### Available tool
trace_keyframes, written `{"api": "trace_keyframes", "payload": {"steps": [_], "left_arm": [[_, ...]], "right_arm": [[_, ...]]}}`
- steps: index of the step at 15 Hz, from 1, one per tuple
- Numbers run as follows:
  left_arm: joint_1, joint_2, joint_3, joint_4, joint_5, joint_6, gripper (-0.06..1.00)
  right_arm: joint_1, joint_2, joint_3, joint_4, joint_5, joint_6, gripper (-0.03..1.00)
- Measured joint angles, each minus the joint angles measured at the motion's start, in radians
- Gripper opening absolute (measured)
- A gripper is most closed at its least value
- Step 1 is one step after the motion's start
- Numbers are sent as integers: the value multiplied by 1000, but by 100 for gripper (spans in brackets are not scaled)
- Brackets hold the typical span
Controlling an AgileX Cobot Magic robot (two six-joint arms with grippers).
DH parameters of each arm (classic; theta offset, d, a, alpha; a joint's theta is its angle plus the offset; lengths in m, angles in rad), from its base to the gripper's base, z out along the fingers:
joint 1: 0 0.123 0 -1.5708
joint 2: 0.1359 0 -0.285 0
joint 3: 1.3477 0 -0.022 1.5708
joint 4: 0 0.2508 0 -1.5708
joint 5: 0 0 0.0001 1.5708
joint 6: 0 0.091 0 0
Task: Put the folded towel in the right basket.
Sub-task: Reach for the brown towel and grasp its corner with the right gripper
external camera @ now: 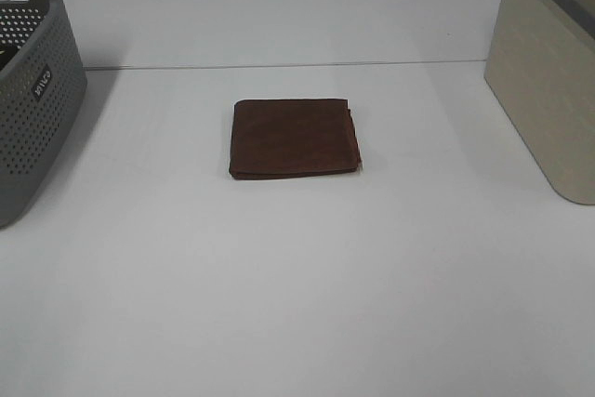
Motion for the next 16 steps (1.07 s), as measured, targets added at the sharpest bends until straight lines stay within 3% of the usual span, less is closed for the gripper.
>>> {"api": "trace_keyframes", "payload": {"steps": [13,16], "left_arm": [[0,0,0,0,0,0,97],[0,0,0,0,0,0,97]], "right_arm": [[0,3,0,0,-3,0,71],[0,102,-37,6,-62,0,71]]}}
